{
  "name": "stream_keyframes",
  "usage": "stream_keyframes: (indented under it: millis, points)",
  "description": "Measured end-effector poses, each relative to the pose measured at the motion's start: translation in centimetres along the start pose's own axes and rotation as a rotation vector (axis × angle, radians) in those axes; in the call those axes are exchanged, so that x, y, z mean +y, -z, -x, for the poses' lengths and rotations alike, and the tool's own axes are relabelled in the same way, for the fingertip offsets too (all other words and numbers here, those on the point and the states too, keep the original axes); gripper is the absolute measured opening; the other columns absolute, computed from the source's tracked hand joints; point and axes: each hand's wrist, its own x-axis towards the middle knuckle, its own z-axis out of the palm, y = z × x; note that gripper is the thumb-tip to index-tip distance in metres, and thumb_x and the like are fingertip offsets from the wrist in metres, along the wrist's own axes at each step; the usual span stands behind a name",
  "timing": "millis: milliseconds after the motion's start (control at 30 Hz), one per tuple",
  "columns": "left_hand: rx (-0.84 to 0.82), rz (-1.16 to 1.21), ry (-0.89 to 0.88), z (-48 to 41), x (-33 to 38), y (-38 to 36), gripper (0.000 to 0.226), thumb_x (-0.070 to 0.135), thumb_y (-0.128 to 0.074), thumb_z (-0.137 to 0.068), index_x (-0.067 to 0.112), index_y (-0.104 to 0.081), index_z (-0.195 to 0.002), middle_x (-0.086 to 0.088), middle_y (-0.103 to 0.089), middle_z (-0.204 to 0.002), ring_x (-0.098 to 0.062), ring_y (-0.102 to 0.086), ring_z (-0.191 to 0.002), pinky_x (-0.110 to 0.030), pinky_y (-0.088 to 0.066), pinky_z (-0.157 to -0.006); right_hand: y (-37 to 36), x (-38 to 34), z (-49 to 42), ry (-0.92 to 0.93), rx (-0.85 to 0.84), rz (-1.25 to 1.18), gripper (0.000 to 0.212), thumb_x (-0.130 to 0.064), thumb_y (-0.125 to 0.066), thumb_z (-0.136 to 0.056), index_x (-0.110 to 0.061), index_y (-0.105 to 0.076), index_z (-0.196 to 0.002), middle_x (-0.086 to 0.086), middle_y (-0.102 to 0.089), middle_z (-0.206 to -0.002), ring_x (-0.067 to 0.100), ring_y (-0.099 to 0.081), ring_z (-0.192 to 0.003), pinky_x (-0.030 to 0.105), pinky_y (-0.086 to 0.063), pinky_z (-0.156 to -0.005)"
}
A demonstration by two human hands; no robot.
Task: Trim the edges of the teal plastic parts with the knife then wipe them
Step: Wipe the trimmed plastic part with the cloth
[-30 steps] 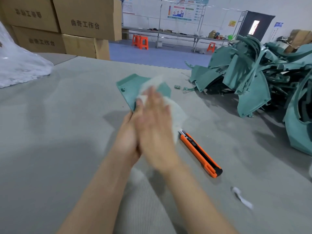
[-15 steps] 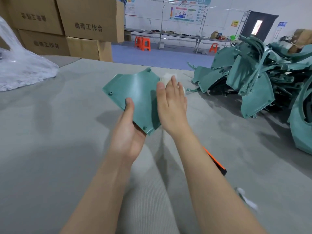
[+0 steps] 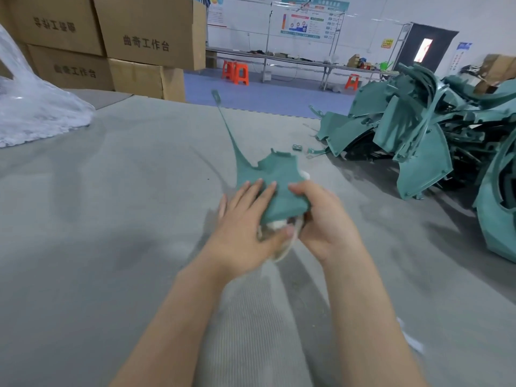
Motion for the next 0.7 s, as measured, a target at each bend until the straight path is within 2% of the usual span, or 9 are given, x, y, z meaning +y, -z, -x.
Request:
stream_keyframes:
  millis: [67, 133, 233, 300, 367, 467, 567, 633, 700]
  points:
    - [-0.024, 0.027, 0.034, 0.3, -0.3, -0.2, 0.093, 0.081, -0.044, -0.064, 0.043, -0.02, -0.145, 0.01, -0.001, -0.16, -0.006, 0.004, -0.146, -0.037, 0.002, -0.119, 1.6, -0.3, -0.3, 0.021, 0.097, 0.074, 0.019, 0.008, -0.046, -0.09, 0.0, -0.063, -0.085, 0.012, -0.069, -0.072, 0.018, -0.066, -0.061, 0.03, -0.056, -0.062]
    - [0.184, 0.205, 0.114, 0.2, -0.4, 0.2, 0.095, 0.084, -0.051, -0.066, 0.036, -0.031, -0.145, 0.009, -0.001, -0.16, -0.005, 0.0, -0.145, -0.028, -0.003, -0.118, 2.8, -0.5, -0.3, 0.051, 0.065, 0.117, 0.016, 0.004, -0.047, -0.094, -0.001, -0.063, -0.095, 0.012, -0.071, -0.079, 0.019, -0.069, -0.065, 0.029, -0.058, -0.06]
    - [0.432, 0.751, 0.419, -0.8, -0.8, 1.1, 0.073, 0.05, -0.061, -0.083, 0.018, -0.038, -0.144, -0.004, -0.036, -0.152, -0.012, -0.038, -0.136, -0.031, -0.028, -0.114, 3.5, -0.4, -0.3, 0.078, -0.023, 0.221, 0.013, -0.007, -0.053, -0.096, -0.003, -0.066, -0.098, 0.012, -0.074, -0.086, 0.018, -0.071, -0.07, 0.026, -0.059, -0.062]
    - [0.329, 1.32, 0.566, -1.0, -1.1, 1.7, 0.042, 0.029, -0.06, -0.09, 0.011, -0.055, -0.128, -0.009, -0.065, -0.124, -0.016, -0.066, -0.106, -0.035, -0.054, -0.09, 3.5, 0.1, -0.4, 0.113, -0.036, 0.346, 0.017, -0.016, -0.058, -0.095, -0.002, -0.067, -0.099, 0.016, -0.074, -0.092, 0.021, -0.07, -0.075, 0.03, -0.057, -0.069]
    - [0.192, 1.547, 0.585, -0.7, -0.7, 2.0, 0.028, 0.025, -0.055, -0.092, 0.01, -0.065, -0.113, -0.008, -0.073, -0.106, -0.018, -0.071, -0.092, -0.032, -0.059, -0.07, 3.1, 0.9, -0.8, 0.151, 0.019, 0.497, 0.033, -0.027, -0.062, -0.093, 0.005, -0.066, -0.096, 0.018, -0.072, -0.091, 0.023, -0.065, -0.076, 0.036, -0.052, -0.07]
    - [0.298, 1.507, 0.537, -0.6, 0.0, 1.7, 0.021, 0.019, -0.052, -0.095, 0.009, -0.066, -0.107, -0.004, -0.075, -0.097, -0.016, -0.072, -0.085, -0.031, -0.059, -0.067, 3.2, 1.2, -1.3, 0.223, 0.3, 0.711, 0.048, -0.047, -0.054, -0.094, -0.003, -0.057, -0.075, 0.008, -0.057, -0.073, 0.016, -0.051, -0.069, 0.03, -0.038, -0.064]
    - [0.425, 1.412, 0.511, -0.8, 0.0, 2.3, 0.016, 0.018, -0.052, -0.097, 0.01, -0.066, -0.099, 0.001, -0.075, -0.086, -0.013, -0.072, -0.078, -0.027, -0.058, -0.063, 4.3, -0.1, -1.1, 0.328, 0.689, 0.543, 0.038, -0.049, -0.041, -0.098, -0.019, -0.049, -0.075, -0.002, -0.056, -0.079, 0.021, -0.054, -0.082, 0.03, -0.038, -0.073]
    - [0.442, 1.351, 0.516, -0.8, 0.0, 2.1, 0.018, 0.02, -0.05, -0.098, 0.01, -0.066, -0.099, 0.0, -0.075, -0.087, -0.014, -0.072, -0.08, -0.029, -0.058, -0.065, 3.4, -0.8, -0.1, 0.448, 0.684, 0.35, 0.024, -0.046, -0.04, -0.098, -0.027, -0.05, -0.086, -0.013, -0.057, -0.084, 0.014, -0.058, -0.093, 0.026, -0.041, -0.074]
    - [0.398, 1.341, 0.524, -0.8, 0.7, 1.6, 0.024, 0.022, -0.048, -0.099, 0.009, -0.065, -0.108, -0.006, -0.073, -0.099, -0.02, -0.071, -0.09, -0.036, -0.057, -0.077, 0.6, 0.1, 0.6, 0.557, 0.397, 0.325, 0.031, -0.042, -0.04, -0.098, -0.018, -0.055, -0.11, -0.024, -0.062, -0.085, -0.002, -0.06, -0.089, 0.014, -0.045, -0.068]
